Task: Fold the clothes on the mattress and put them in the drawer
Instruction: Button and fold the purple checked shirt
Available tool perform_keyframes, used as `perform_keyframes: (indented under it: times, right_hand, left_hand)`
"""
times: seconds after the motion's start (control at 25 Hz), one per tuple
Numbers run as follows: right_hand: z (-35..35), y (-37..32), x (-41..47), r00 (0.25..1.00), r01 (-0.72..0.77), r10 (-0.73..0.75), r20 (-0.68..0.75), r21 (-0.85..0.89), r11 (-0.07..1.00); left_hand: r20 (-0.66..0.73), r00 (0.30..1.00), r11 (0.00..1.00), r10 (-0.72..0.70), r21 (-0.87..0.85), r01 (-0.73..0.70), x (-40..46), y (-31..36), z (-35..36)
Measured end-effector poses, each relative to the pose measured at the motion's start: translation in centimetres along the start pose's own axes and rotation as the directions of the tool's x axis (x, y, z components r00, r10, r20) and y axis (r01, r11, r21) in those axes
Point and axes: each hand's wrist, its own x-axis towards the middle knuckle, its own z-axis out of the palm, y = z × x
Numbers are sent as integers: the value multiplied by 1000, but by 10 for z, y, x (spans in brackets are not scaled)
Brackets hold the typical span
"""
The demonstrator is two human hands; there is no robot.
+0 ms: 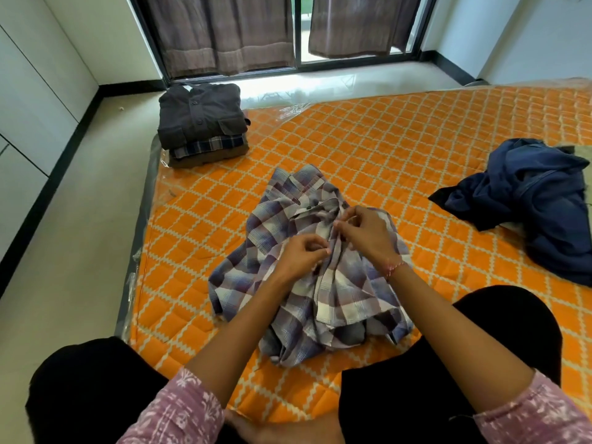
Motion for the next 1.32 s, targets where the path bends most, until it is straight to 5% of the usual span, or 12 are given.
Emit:
perform_keyframes:
  times: [0.12,0.24,0.36,0.52,0.68,0.92,1.04,1.2,1.32]
  right_hand:
    - [10,20,-28,981,126,-174,-84,-402,907]
    - [13,34,-32,992,-25,-16,-125,-326,945]
    - [14,44,-30,988,-85,58,-141,-190,978]
    - [24,55,-33,996,-51,33,-82,-234,971]
    - [28,66,-33,984,-130,106,-142,-172,976]
    - [34,60,-37,987,-38,12,-162,-158,987]
    - [31,56,-31,957,-159,142,-253,-50,986]
    - [27,56,-29,899,-368,430,-86,384,847]
    - [25,57,-27,847,-415,518,-121,459,785]
  left_hand:
    - [0,996,989,-89,-121,88,6,-4,19]
    - [-76,981,975,-176,-150,163,12,-10,33]
    - [-143,983,991,-116,56,125,23,-9,43]
    - [-162,985,947,-58,302,105,27,-6,51]
    - [-119,983,990,-142,-10,142,26,-20,39]
    - [-140,978,968,-154,-221,120,17,-26,33]
    - [-221,966,978,-133,-189,91,16,-27,34]
    - [-164,980,954,-117,-292,65,9,-18,32]
    - [-125,968,898,-216,-416,147,9,-15,34]
